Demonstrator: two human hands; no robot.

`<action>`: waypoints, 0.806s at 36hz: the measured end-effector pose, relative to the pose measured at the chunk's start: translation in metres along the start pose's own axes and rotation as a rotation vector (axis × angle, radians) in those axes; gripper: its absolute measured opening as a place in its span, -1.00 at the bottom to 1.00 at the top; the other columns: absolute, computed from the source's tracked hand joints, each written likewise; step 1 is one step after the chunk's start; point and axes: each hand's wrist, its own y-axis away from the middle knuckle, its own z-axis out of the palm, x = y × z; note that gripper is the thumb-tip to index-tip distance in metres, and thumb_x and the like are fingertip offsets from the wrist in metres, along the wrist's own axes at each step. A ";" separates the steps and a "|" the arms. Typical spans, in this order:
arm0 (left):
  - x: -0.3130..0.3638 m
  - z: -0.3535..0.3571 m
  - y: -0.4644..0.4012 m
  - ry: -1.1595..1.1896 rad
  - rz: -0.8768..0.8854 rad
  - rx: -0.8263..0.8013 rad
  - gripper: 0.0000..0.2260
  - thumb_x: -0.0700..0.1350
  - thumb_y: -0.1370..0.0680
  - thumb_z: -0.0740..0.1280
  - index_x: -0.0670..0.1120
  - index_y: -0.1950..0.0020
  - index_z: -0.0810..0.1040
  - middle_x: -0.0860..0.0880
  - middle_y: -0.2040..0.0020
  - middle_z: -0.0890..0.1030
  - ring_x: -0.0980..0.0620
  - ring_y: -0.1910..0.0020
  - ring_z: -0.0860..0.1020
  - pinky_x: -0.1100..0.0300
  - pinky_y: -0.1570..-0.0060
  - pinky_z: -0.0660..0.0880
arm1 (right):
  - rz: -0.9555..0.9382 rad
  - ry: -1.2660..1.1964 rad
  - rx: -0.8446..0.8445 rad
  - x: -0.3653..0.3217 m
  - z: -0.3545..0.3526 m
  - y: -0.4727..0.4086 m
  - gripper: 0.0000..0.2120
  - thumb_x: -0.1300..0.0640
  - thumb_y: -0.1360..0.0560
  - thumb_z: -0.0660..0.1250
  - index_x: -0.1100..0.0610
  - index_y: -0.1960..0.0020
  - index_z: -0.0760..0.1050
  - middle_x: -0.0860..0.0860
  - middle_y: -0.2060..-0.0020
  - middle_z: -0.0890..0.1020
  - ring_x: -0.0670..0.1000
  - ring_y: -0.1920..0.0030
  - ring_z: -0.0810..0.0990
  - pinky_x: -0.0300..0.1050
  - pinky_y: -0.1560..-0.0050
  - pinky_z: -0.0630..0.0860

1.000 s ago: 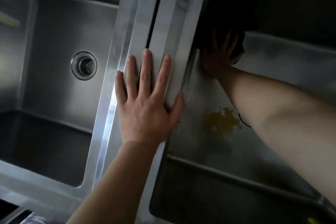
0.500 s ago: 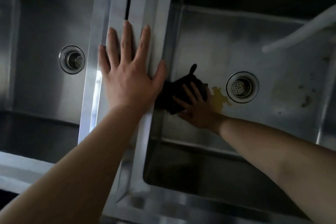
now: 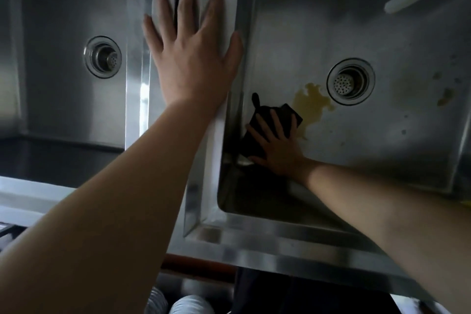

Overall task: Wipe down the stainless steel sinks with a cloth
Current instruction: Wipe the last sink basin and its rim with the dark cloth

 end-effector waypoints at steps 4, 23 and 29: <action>0.000 0.000 0.000 0.032 0.006 0.016 -0.47 0.27 -0.60 0.09 0.14 -0.54 0.33 -0.08 -0.62 0.18 -0.28 -0.60 0.04 -0.28 -0.51 0.02 | -0.155 -0.001 0.049 0.016 0.000 -0.001 -0.23 -0.42 -0.53 0.08 -0.08 -0.62 0.05 0.07 -0.61 0.05 0.33 -0.58 -0.07 0.60 -0.39 -0.06; -0.002 0.005 0.000 0.062 0.016 0.089 -0.55 0.23 -0.59 0.18 0.14 -0.45 0.46 -0.11 -0.56 0.31 -0.31 -0.56 0.16 -0.36 -0.43 0.14 | -0.057 0.093 0.073 0.017 -0.009 -0.004 -0.26 -0.37 -0.55 0.15 -0.03 -0.60 0.14 0.16 -0.59 0.12 0.40 -0.55 0.02 0.65 -0.34 0.00; -0.002 0.004 -0.001 0.062 0.020 0.096 -0.55 0.23 -0.60 0.17 0.14 -0.45 0.45 -0.12 -0.55 0.32 -0.31 -0.56 0.16 -0.35 -0.43 0.15 | -0.192 0.074 0.023 0.006 -0.007 -0.006 -0.35 -0.30 -0.62 -0.03 0.00 -0.60 0.16 0.12 -0.59 0.14 0.36 -0.56 0.03 0.61 -0.36 0.06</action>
